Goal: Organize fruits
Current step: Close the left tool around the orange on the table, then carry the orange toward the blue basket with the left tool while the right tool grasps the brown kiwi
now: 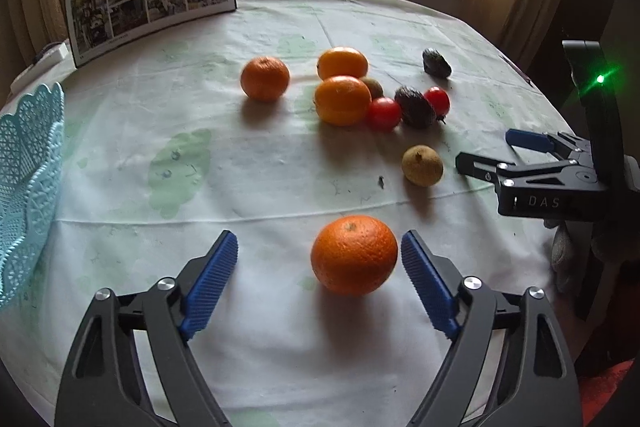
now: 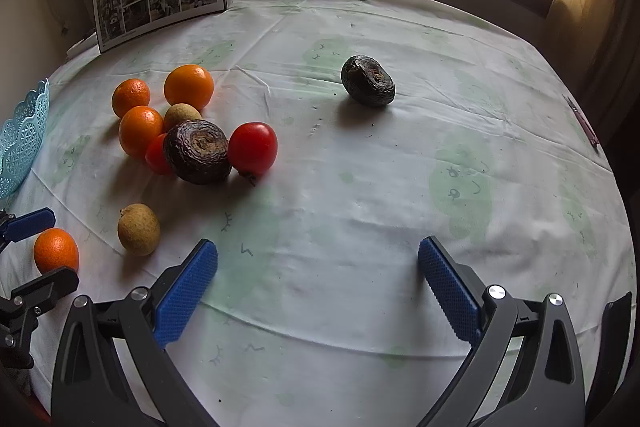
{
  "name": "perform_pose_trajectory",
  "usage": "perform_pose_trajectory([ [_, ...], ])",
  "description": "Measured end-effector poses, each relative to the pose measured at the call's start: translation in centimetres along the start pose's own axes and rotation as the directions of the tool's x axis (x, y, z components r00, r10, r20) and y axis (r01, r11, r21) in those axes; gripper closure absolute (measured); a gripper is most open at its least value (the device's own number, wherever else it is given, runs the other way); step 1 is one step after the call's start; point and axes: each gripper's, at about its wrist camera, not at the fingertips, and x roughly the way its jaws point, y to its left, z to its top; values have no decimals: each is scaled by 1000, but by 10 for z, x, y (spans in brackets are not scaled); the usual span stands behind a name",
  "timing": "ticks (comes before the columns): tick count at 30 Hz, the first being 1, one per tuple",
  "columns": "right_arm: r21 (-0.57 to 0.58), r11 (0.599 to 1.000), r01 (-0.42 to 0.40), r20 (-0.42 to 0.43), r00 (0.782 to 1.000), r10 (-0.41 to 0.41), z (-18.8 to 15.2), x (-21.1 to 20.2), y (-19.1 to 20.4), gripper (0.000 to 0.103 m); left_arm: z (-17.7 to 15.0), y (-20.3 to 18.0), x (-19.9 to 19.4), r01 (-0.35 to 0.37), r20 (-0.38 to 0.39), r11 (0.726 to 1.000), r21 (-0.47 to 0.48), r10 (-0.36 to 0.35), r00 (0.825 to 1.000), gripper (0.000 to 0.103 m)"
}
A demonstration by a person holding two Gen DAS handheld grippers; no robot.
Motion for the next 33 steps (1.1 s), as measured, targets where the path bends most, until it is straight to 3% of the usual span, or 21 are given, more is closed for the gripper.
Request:
perform_pose_trajectory([
  [6,-3,1000,9,5,1000,-9,-2,-1,2,5,-4,-5,-1,10,7,999,31,-11,1000,22],
  [9,-3,1000,8,4,1000,-8,-1,-1,2,5,-3,-5,-2,-6,17,999,35,5,1000,37],
  [15,4,1000,6,-1,1000,-6,-2,-2,1,5,-5,-9,-6,50,27,996,69,-52,998,62],
  [21,-33,999,-27,-21,999,27,-6,-5,-2,5,-3,0,-12,32,65,998,52,-35,997,62],
  [24,1,1000,6,-32,999,-6,-8,-8,0,5,-2,7,-19,20,89,999,38,-23,996,62],
  [29,-8,997,-72,49,996,72,-9,-26,30,6,1,18,-28,5,118,1000,22,-7,993,62],
  [32,-43,995,-93,80,992,97,-6,-31,52,14,1,23,-31,7,122,1000,11,-9,993,62],
  [33,-53,993,-103,81,991,107,-4,-31,59,22,0,25,-32,6,125,1000,7,-7,992,62],
])
